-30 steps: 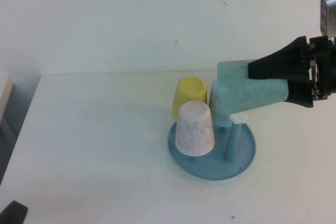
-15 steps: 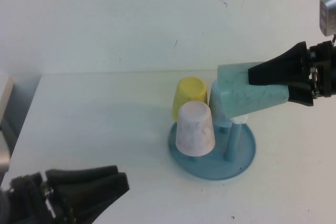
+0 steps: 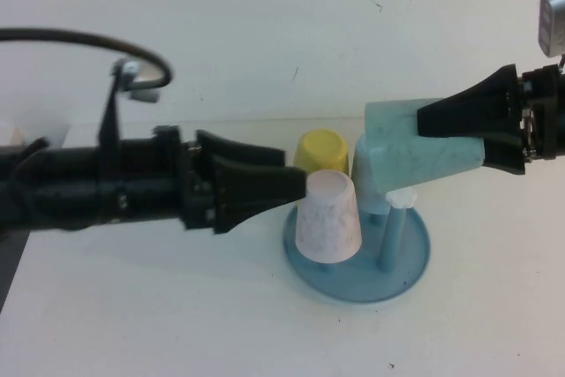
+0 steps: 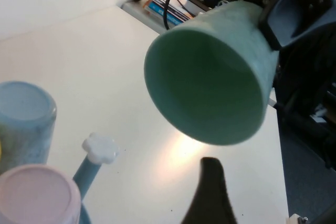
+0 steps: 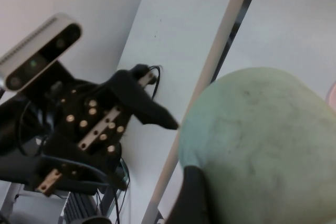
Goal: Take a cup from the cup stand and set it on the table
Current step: Hand over the cup
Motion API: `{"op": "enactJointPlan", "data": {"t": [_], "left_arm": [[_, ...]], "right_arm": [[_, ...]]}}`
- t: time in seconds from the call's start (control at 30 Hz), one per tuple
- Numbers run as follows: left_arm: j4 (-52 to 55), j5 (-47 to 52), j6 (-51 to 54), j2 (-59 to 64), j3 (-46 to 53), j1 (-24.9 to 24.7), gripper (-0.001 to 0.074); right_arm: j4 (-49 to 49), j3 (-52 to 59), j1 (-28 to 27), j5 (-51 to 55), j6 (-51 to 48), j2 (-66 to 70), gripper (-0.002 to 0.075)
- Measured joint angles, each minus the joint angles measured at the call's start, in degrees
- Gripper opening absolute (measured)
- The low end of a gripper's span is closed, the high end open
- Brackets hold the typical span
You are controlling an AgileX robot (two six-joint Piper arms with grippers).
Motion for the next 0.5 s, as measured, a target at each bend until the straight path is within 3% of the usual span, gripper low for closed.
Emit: {"op": "enactJointPlan", "data": {"t": [0.23,0.5], "left_arm": [[0.0,0.1,-0.2,9.4,-10.7,-6.6,0.0481],[0.3,0.2,-0.6,12.1,-17.6,-11.5,0.0441]], "right_arm": [[0.4,0.0,0.0,0.0,-0.9,0.0,0.0595],[0.6,0.0,0.0,0.2,-1.4,0.0,0.0595]]}}
